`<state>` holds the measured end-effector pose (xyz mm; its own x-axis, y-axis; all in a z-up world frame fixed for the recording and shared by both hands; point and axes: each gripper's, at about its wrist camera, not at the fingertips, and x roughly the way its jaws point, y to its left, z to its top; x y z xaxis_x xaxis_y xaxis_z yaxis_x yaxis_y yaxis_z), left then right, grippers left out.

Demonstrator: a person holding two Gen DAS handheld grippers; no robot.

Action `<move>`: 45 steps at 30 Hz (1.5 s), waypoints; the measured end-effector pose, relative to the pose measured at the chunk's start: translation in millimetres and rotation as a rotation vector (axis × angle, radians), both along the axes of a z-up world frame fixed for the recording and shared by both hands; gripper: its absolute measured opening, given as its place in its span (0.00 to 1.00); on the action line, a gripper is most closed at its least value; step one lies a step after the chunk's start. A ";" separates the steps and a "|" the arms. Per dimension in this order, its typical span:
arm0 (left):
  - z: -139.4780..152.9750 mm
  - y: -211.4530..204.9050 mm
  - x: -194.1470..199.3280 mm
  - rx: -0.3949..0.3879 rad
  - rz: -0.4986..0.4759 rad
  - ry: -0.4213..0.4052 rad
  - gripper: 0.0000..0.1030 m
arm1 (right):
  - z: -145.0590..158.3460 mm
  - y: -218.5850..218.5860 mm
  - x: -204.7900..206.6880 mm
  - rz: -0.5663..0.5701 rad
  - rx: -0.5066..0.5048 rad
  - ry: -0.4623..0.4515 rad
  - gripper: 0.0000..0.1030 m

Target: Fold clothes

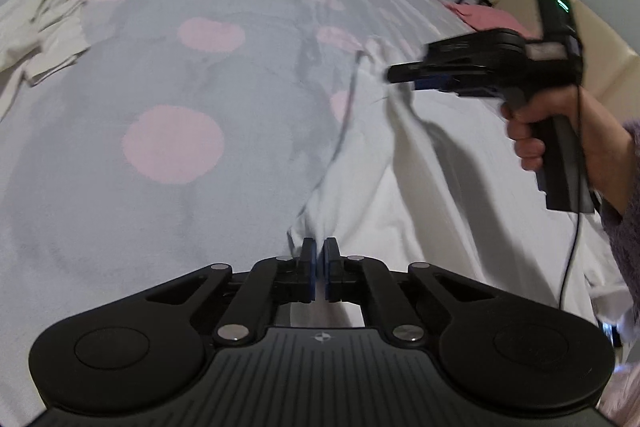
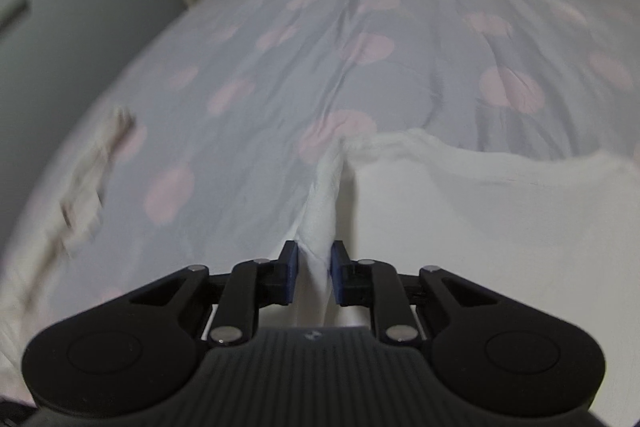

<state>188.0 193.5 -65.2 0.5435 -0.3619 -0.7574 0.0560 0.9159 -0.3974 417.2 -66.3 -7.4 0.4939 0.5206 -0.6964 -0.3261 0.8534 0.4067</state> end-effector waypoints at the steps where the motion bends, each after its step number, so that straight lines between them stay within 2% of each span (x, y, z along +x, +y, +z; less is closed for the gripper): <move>1: 0.1 2.0 -0.3 -0.005 0.007 0.002 0.02 | -1.8 -9.3 3.1 -0.018 0.075 0.008 0.19; 2: 0.0 3.9 -0.5 -0.008 0.013 0.004 0.02 | -4.0 -16.1 6.3 -0.039 0.120 0.028 0.19; 3: -0.6 5.1 -0.5 -0.002 0.012 0.003 0.02 | -4.9 -19.6 8.5 -0.060 0.118 0.040 0.19; 7: -1.3 7.3 1.0 -0.004 0.016 0.006 0.02 | -1.9 -22.4 10.7 -0.114 -0.043 0.035 0.23; 8: -1.1 6.2 1.7 0.003 0.013 0.005 0.02 | 0.6 -23.3 7.7 -0.111 -0.053 0.025 0.23; 9: -1.4 5.3 1.7 0.009 0.011 0.005 0.02 | 3.3 -24.6 4.1 -0.107 -0.045 0.019 0.27; 10: -1.7 4.7 2.2 0.013 0.009 0.005 0.02 | 5.9 -25.8 0.2 -0.102 -0.032 0.014 0.38; 12: -2.7 4.7 2.4 0.015 0.008 0.007 0.02 | 9.7 -22.9 -7.6 -0.079 -0.007 0.004 0.46; 16: -3.6 6.7 3.3 0.004 0.015 0.015 0.02 | 6.9 -12.1 -17.2 -0.028 0.007 0.011 0.51; 17: -3.7 6.7 3.3 0.003 0.017 0.015 0.02 | 3.4 -9.7 -17.6 -0.026 0.001 0.022 0.49; 18: -3.9 6.7 3.1 0.001 0.017 0.015 0.02 | -0.3 -8.1 -17.2 -0.025 -0.007 0.032 0.29; 19: -4.4 7.5 3.2 -0.002 0.021 0.017 0.02 | -3.4 -9.2 -15.9 -0.031 -0.013 0.034 0.03; 21: -4.9 8.4 3.5 -0.009 0.026 0.020 0.02 | -8.5 -17.7 -12.7 -0.064 -0.016 0.021 0.02; 24: -5.7 7.7 3.2 -0.003 0.017 0.016 0.02 | -21.5 -34.7 -3.8 -0.126 0.017 0.076 0.02; 27: -5.6 8.2 3.4 -0.003 0.016 0.016 0.02 | -17.9 -43.1 -7.8 -0.169 0.009 0.052 0.14; 28: -6.0 9.6 3.5 -0.008 0.015 0.016 0.02 | -15.1 -45.5 -11.2 -0.164 0.021 0.046 0.28; 29: -6.0 11.0 3.5 -0.014 0.015 0.016 0.02 | -12.2 -47.5 -15.6 -0.156 0.033 0.045 0.35; 35: 3.0 10.4 -4.7 -0.012 0.012 0.002 0.03 | 0.3 -56.5 -68.3 -0.074 0.022 0.084 0.37; 40: 17.7 8.8 -26.4 0.001 -0.006 -0.029 0.04 | 3.4 -71.2 -140.8 -0.005 0.022 0.136 0.38; 45: 28.2 -2.0 -63.4 0.029 -0.042 -0.045 0.06 | 6.5 -82.6 -213.8 0.049 -0.006 0.132 0.41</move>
<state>124.6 191.5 -37.0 0.5622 -0.3639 -0.7427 0.1125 0.9233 -0.3672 203.4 -148.9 -1.0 0.3716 0.5376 -0.7569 -0.3113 0.8402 0.4440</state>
